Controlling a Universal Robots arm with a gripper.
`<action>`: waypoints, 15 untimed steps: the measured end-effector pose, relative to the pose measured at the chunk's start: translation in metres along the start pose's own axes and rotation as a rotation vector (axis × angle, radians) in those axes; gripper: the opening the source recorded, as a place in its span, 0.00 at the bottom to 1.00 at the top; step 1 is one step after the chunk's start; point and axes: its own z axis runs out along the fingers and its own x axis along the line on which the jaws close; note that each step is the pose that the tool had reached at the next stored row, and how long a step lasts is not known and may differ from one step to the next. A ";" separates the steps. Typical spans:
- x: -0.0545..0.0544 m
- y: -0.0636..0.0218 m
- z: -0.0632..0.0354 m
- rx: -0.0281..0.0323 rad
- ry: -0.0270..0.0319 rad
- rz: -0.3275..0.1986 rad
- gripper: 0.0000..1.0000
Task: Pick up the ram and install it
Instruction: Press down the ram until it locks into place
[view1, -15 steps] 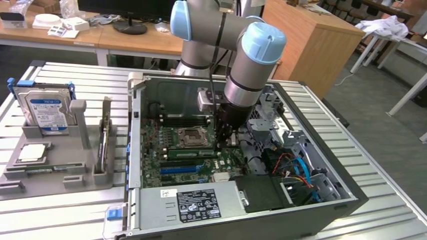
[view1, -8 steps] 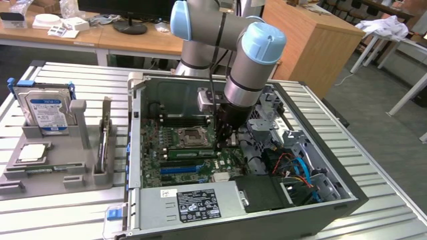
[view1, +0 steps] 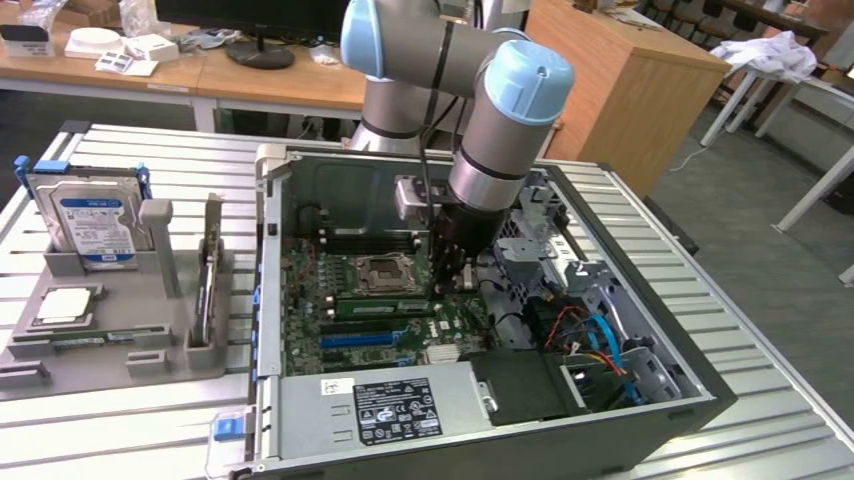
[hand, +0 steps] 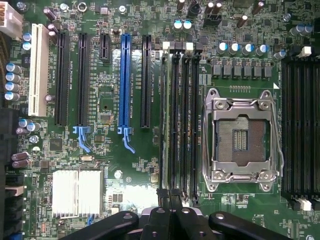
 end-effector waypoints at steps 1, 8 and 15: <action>0.000 0.0000 -0.0006 0.0000 0.0001 0.000 0.11; 0.000 0.0003 -0.0080 -0.0015 0.0000 0.000 0.11; 0.000 0.0004 -0.0098 -0.0017 0.0001 0.000 0.11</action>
